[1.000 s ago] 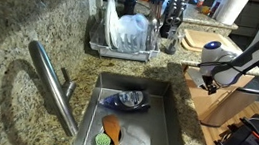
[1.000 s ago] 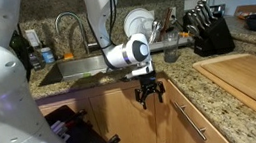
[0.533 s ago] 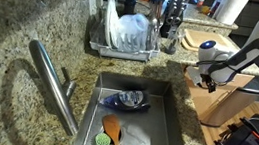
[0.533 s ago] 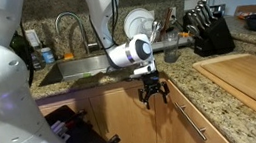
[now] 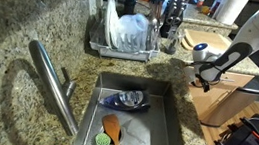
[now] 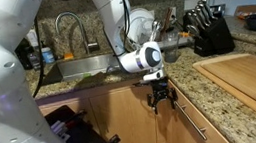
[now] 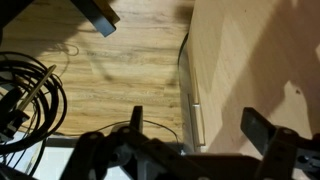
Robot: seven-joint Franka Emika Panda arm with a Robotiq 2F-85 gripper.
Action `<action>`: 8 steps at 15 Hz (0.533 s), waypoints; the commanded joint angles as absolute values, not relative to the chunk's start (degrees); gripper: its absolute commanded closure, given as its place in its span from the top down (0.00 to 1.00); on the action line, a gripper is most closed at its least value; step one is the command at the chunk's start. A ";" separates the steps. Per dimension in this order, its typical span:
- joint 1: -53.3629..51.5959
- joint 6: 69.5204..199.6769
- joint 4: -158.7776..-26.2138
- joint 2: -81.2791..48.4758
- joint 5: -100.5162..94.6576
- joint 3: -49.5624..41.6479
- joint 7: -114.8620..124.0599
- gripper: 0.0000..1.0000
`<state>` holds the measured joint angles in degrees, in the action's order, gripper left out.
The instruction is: Remove the jar from the wooden board and put it on the countertop then close the open drawer
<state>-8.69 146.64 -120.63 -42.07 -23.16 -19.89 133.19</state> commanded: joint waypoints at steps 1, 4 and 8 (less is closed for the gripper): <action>-3.64 157.45 -120.84 -42.88 -20.54 -16.87 124.42 1.00; -1.17 166.40 -122.58 -42.73 -17.59 -15.85 115.36 1.00; -6.35 162.15 -122.18 -43.33 -13.70 -19.50 117.04 1.00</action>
<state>-4.49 161.87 -122.14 -42.88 -17.25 -17.99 119.62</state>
